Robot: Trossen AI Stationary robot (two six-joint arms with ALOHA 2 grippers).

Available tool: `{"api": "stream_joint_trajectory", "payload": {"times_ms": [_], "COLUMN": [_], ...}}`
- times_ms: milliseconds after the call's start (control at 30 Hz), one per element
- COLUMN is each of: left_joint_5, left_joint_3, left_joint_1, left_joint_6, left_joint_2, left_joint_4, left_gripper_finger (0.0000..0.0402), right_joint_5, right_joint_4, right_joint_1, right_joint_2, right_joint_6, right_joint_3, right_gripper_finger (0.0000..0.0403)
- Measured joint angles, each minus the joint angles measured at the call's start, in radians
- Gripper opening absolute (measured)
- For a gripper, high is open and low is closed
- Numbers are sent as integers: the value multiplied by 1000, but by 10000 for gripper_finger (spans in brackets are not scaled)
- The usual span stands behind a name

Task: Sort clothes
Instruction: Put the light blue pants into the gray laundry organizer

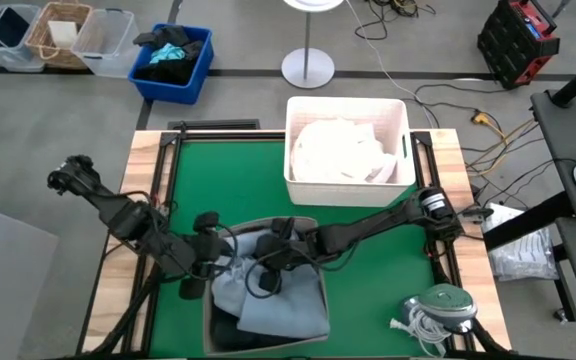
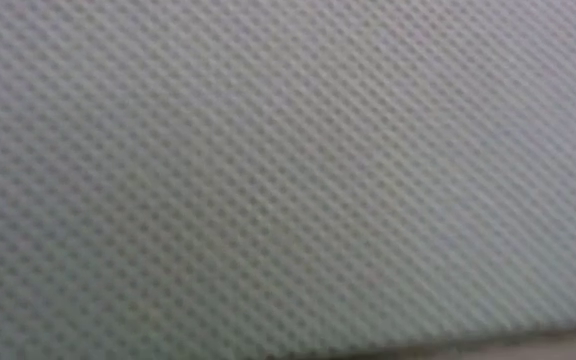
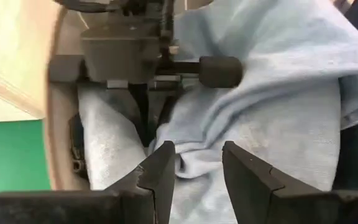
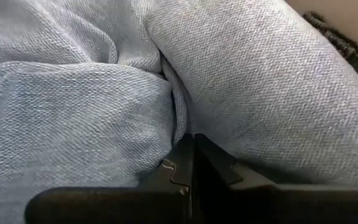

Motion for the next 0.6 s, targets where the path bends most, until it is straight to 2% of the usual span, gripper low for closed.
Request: {"api": "stream_joint_trajectory", "payload": {"times_ms": [133, 233, 333, 600], "left_joint_5": [108, 234, 312, 334], "left_joint_3": [-74, -141, -202, -245], "left_joint_1": [-1, -4, -5, -5], "left_joint_6": [-4, -32, -50, -100], "left_joint_2": [0, 0, 15, 60], "left_joint_4": [79, 224, 375, 416], "left_gripper_finger": [114, 114, 114, 114], "right_joint_5": [9, 37, 110, 139], "right_joint_4": [-2, -29, -66, -110], "right_joint_1": [0, -4, -13, -33], "right_joint_2": [36, 31, 1, -184], "right_joint_6": [50, 89, 102, 7], "right_joint_3": [0, 0, -3, -13], "right_gripper_finger": [9, 9, 9, 9]}}
